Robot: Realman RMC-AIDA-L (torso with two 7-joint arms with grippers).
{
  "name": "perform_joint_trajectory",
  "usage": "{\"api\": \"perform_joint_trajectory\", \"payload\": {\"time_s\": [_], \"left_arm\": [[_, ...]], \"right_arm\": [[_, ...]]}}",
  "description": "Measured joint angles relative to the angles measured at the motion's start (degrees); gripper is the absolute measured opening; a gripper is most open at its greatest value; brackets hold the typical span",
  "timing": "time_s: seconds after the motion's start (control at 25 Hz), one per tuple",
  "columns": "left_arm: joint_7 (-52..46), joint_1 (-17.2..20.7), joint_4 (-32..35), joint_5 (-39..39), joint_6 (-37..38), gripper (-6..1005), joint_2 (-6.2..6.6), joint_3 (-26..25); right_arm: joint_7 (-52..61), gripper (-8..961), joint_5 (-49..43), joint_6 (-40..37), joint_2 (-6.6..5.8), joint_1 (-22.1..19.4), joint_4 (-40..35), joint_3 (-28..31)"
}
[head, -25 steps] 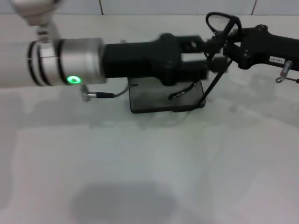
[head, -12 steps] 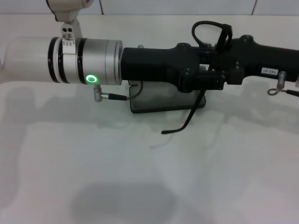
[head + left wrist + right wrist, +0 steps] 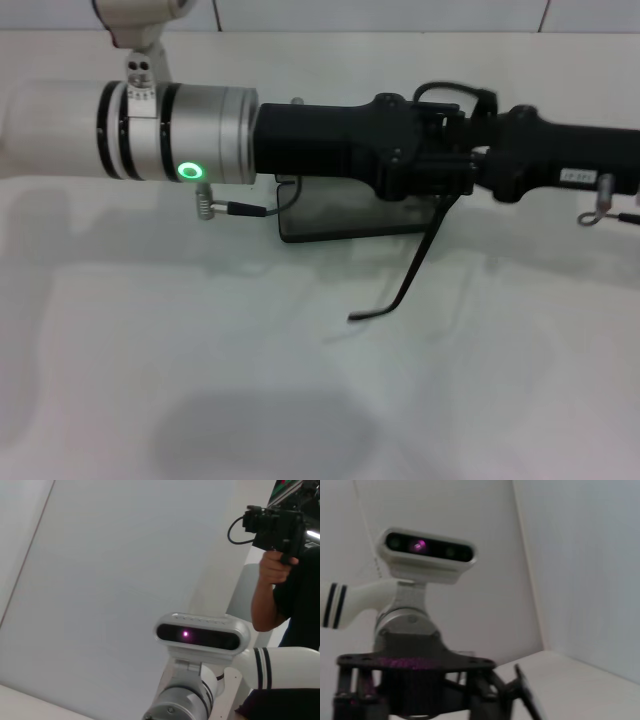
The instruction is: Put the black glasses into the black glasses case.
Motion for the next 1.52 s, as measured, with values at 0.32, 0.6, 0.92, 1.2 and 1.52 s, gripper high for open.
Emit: {"api": "perform_joint_trajectory", "payload": {"time_s": [0.32, 0.6, 0.92, 1.2, 1.52], "left_arm": [[0.5, 4.6, 2.9, -0.2, -0.4, 533, 1.69, -0.6], [1.7, 6.5, 3.3, 3.4, -5.3, 533, 2.26, -0.3], [2.0, 3.1, 3.4, 8.8, -3.9, 532, -1.35, 2.0], [2.3, 3.1, 4.2, 4.6, -2.5, 532, -1.05, 3.0], [2.0, 4.1, 5.6, 4.2, -2.6, 532, -0.74, 3.1]], "right_arm": [[0.6, 117, 0.2, -7.7, -2.14, -1.4, 0.1, 8.9], [1.4, 117, 5.3, -19.0, -2.61, -1.4, 0.0, 15.7], [0.7, 118, 7.3, -10.3, 0.34, 1.2, -0.2, 12.8], [1.0, 119, 6.6, 0.7, 0.2, 2.7, 0.7, -0.6], [2.0, 120, -0.5, 1.0, 0.1, 3.7, 0.6, -1.3]]}}
